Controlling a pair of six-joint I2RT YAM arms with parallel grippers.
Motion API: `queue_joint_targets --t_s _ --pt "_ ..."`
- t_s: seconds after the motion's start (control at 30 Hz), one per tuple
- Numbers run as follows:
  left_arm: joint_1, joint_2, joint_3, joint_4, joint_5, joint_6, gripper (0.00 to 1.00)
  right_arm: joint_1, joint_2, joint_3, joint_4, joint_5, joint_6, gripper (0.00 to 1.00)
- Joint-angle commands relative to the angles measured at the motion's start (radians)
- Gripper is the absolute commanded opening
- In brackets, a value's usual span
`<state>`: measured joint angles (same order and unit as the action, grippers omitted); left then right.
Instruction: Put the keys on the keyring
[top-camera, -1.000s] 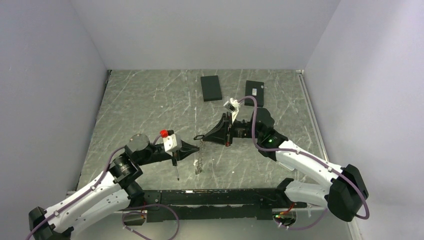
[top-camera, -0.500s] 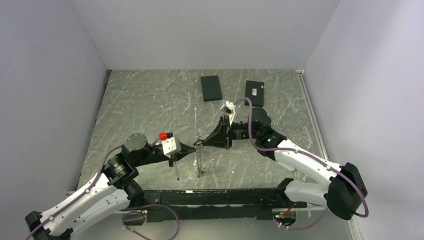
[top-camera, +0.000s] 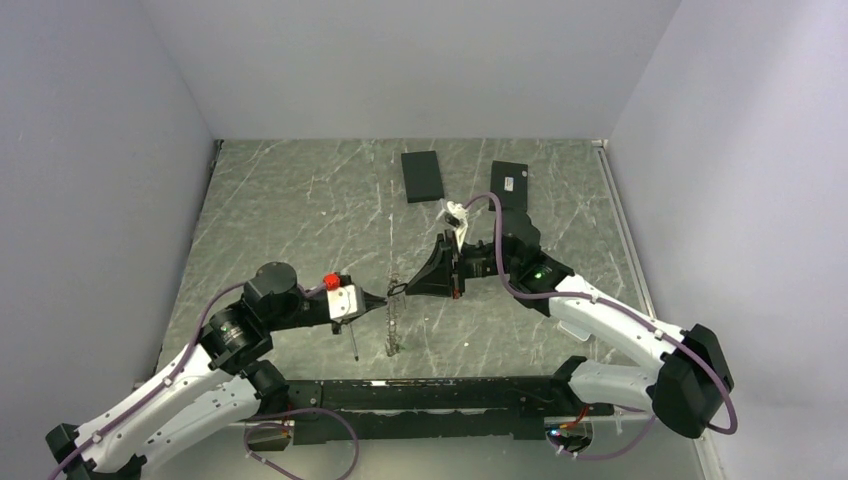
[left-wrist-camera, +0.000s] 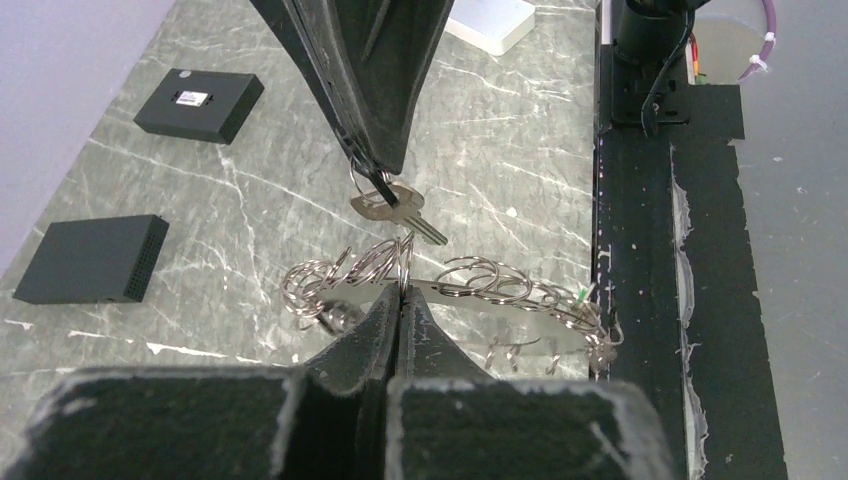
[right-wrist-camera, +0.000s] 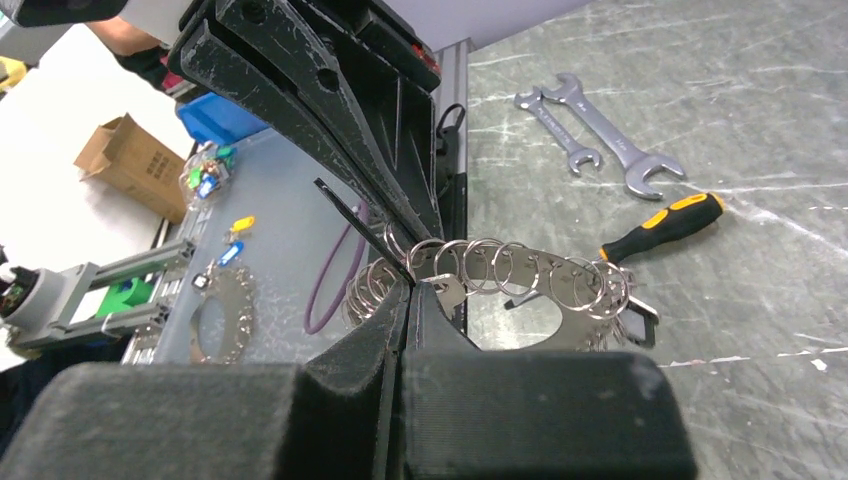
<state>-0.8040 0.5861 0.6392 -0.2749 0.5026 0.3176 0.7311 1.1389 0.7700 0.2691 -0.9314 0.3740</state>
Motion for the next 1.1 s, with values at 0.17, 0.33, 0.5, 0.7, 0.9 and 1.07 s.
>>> queue_joint_targets --t_s 0.17,0.33,0.5,0.7,0.9,1.07 --pt "-0.001 -0.038 -0.015 0.097 0.061 0.165 0.00 0.019 0.028 0.056 -0.019 -0.066 0.002 0.00" --pt "-0.001 -0.040 -0.025 0.097 0.069 0.240 0.00 0.032 0.047 0.063 -0.018 -0.073 0.017 0.00" --pt "-0.001 -0.048 -0.041 0.106 0.080 0.289 0.00 0.037 0.048 0.061 0.002 -0.069 0.042 0.00" --pt "-0.001 -0.044 -0.045 0.111 0.082 0.294 0.00 0.037 0.057 0.076 0.003 -0.072 0.062 0.00" --pt "-0.001 -0.045 -0.048 0.124 0.089 0.276 0.00 0.039 0.065 0.073 0.012 -0.071 0.075 0.00" --pt "-0.001 -0.055 -0.052 0.122 0.088 0.281 0.00 0.041 0.071 0.080 -0.006 -0.053 0.072 0.00"
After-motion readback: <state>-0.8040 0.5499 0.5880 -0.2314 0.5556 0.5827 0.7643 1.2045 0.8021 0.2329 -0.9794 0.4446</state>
